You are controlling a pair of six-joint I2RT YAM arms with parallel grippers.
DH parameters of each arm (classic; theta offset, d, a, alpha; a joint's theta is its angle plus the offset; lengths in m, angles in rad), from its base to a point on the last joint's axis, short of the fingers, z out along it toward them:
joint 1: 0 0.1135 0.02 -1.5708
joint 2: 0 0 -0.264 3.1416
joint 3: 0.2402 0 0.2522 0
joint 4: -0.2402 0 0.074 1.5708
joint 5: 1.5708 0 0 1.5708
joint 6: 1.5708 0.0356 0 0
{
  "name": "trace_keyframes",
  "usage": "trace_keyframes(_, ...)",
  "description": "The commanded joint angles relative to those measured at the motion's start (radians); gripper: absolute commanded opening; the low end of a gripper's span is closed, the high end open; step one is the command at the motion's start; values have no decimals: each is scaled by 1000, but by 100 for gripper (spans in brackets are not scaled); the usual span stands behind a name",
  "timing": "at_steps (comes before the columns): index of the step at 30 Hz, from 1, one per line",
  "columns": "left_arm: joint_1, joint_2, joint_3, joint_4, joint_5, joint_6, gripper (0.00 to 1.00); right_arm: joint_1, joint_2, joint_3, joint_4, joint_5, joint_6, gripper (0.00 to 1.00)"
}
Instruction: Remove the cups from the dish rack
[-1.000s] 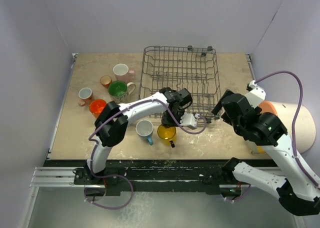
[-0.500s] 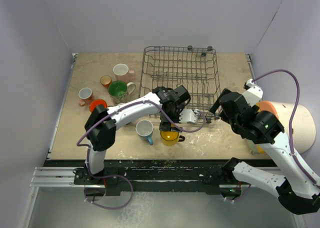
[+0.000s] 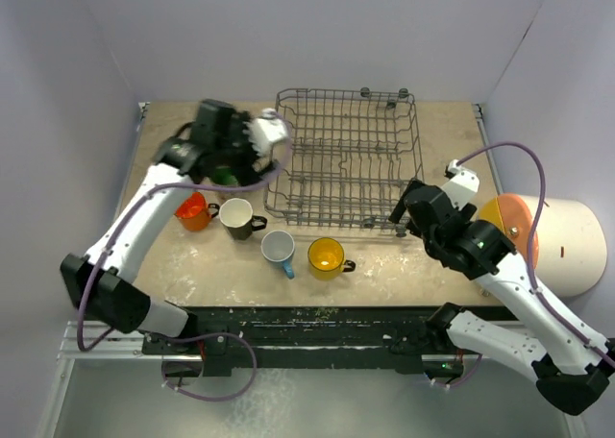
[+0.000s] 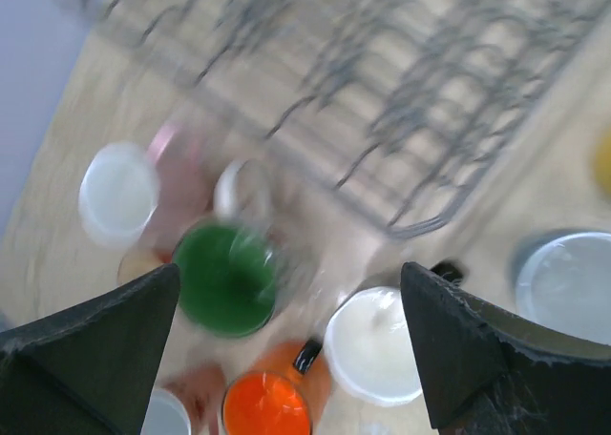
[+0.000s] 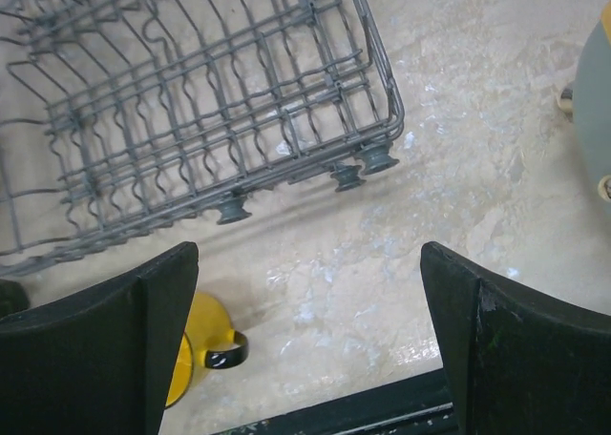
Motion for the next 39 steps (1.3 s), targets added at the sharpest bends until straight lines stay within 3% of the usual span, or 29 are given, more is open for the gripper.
trace_keyframes(1,282,-216,-212,212,142,-148,99,-2,-23,-82,124,76,-36,100)
trace_keyframes(4,418,-383,-427,375,136,-236,99,-1,-40,-134,209,104,-113,100)
trace_keyframes(8,506,-523,-641,501,63,-309,99,0,-82,-203,329,144,-139,100)
trace_keyframes(14,551,-553,-807,548,131,-332,99,0,-90,-291,502,120,-297,100)
trace_keyframes(18,558,-626,-943,686,181,-379,99,0,-52,-302,542,239,-392,100)
trace_keyframes(28,559,-713,-1176,874,87,-436,99,0,-211,-472,547,461,-160,100)
trace_keyframes(30,558,-728,-1209,902,85,-452,100,0,-275,-515,601,447,-268,100)
trace_keyframes(33,558,-766,-1290,958,103,-446,99,0,-433,-618,859,269,-647,100)
trace_keyframes(36,559,-788,-1316,970,130,-429,74,0,-593,-705,985,171,-790,100)
trace_keyframes(38,559,-803,-1319,960,106,-433,66,0,-685,-768,1039,223,-823,100)
trace_keyframes(39,559,-815,-1321,960,87,-442,67,0,-725,-796,1041,245,-828,100)
